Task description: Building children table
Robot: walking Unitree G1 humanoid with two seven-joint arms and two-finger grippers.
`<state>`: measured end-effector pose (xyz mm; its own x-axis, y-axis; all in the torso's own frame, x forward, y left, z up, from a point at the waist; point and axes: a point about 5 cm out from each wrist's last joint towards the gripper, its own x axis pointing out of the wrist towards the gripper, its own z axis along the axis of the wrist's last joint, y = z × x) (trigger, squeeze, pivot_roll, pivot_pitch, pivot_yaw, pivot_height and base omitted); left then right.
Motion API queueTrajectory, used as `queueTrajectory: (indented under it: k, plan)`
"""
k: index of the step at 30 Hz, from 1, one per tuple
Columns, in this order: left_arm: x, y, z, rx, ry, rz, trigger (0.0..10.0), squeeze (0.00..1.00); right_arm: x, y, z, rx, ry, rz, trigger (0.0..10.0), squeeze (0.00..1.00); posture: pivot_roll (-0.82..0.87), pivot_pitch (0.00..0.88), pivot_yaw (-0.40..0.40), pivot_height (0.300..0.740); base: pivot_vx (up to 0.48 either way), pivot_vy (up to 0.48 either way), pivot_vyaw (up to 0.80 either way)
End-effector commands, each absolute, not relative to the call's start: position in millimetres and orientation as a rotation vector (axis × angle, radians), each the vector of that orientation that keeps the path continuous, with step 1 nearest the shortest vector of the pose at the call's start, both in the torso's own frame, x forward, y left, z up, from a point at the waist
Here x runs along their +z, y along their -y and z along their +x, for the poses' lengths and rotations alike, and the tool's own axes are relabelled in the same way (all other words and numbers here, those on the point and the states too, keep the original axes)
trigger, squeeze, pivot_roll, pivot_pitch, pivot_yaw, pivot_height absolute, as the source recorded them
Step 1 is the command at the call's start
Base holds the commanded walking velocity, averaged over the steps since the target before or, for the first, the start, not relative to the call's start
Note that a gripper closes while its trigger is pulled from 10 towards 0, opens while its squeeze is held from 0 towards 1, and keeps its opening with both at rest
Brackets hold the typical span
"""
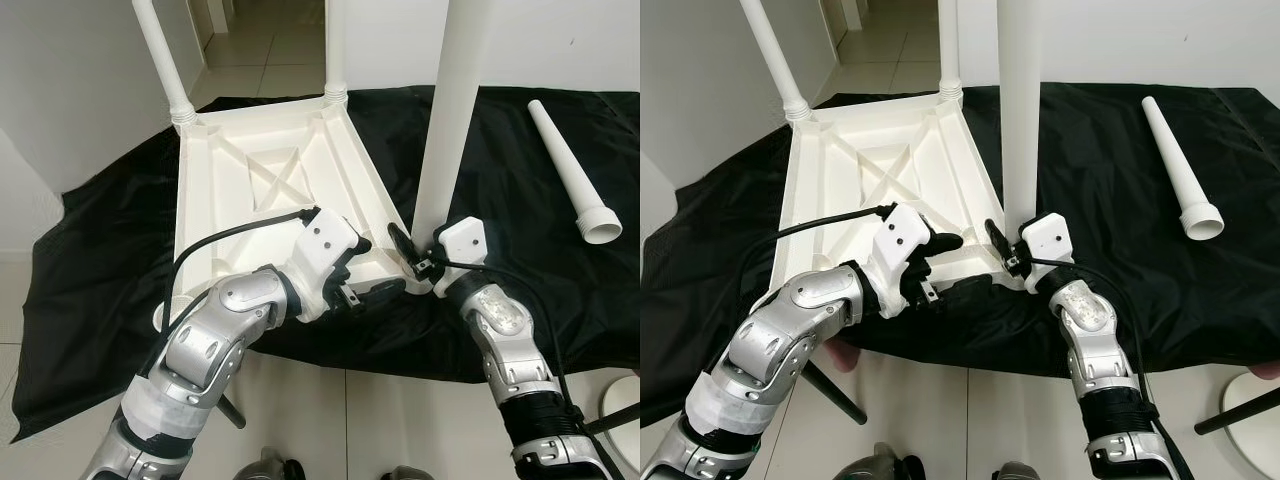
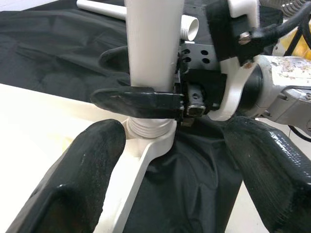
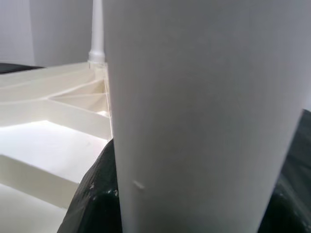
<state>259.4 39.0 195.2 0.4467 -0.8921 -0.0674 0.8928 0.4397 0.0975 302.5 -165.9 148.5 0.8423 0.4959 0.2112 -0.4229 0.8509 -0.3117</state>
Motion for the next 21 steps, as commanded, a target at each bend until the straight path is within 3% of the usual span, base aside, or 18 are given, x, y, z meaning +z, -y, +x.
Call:
queueTrajectory:
  k: [1, 6, 21]
  plan:
    - [195.7, -38.5, 255.5, -1.151, -0.012, 0.135, 10.0, 0.00, 129.8, 164.6, 298.9, 0.514, 0.206, -0.212, 10.0, 0.00, -0.03, 0.031, 0.093, 0.740, 0.000, 0.000, 0.00]
    - [196.7, -37.3, 254.4, -1.158, -0.014, 0.136, 10.0, 0.00, 127.2, 171.6, 304.1, 0.466, 0.172, -0.108, 10.0, 0.00, -0.03, 0.027, 0.097, 0.740, 0.000, 0.000, 0.00]
    - [198.9, -38.1, 255.9, -1.151, -0.009, 0.136, 10.0, 0.00, 125.4, 169.2, 313.4, 0.448, 0.094, -0.076, 10.0, 0.00, -0.03, 0.022, 0.092, 0.740, 0.000, 0.000, 0.00]
